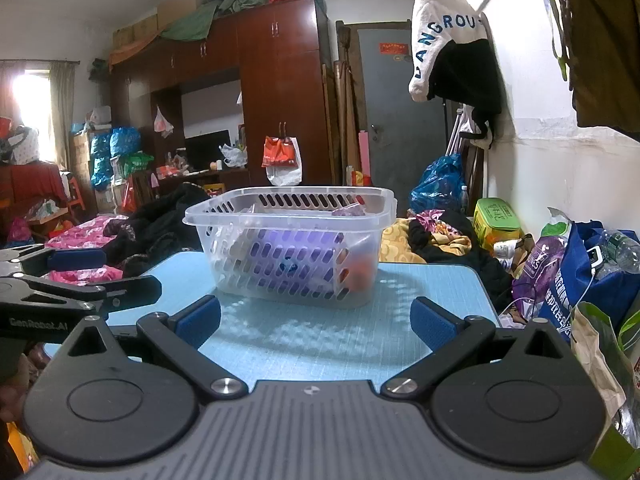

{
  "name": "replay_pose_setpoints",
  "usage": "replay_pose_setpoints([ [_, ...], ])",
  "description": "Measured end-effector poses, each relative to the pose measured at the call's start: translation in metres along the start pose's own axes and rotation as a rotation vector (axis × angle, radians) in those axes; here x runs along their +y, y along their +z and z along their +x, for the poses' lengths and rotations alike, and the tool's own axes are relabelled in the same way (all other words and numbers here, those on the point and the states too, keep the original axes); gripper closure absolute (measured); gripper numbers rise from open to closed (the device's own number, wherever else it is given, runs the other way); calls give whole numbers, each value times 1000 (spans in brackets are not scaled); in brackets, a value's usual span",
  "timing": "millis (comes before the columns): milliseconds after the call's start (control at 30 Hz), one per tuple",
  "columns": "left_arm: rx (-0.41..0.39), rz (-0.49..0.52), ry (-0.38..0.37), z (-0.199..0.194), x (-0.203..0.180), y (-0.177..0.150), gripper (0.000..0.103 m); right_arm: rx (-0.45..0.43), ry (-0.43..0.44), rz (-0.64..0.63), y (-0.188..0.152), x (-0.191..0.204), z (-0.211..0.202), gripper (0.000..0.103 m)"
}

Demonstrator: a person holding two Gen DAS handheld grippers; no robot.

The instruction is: Organize objects

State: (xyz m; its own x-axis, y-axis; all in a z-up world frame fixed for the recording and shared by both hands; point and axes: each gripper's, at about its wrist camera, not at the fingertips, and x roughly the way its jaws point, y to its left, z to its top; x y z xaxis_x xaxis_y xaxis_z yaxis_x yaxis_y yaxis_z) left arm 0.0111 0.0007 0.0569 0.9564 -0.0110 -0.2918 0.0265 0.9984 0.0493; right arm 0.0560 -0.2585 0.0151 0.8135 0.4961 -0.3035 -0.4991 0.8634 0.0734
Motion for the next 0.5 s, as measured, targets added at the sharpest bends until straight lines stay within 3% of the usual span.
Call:
replay_pose_setpoints([
  [500, -2, 7, -10, 1, -4, -1, 3, 5, 6, -5, -2, 1, 3, 0],
])
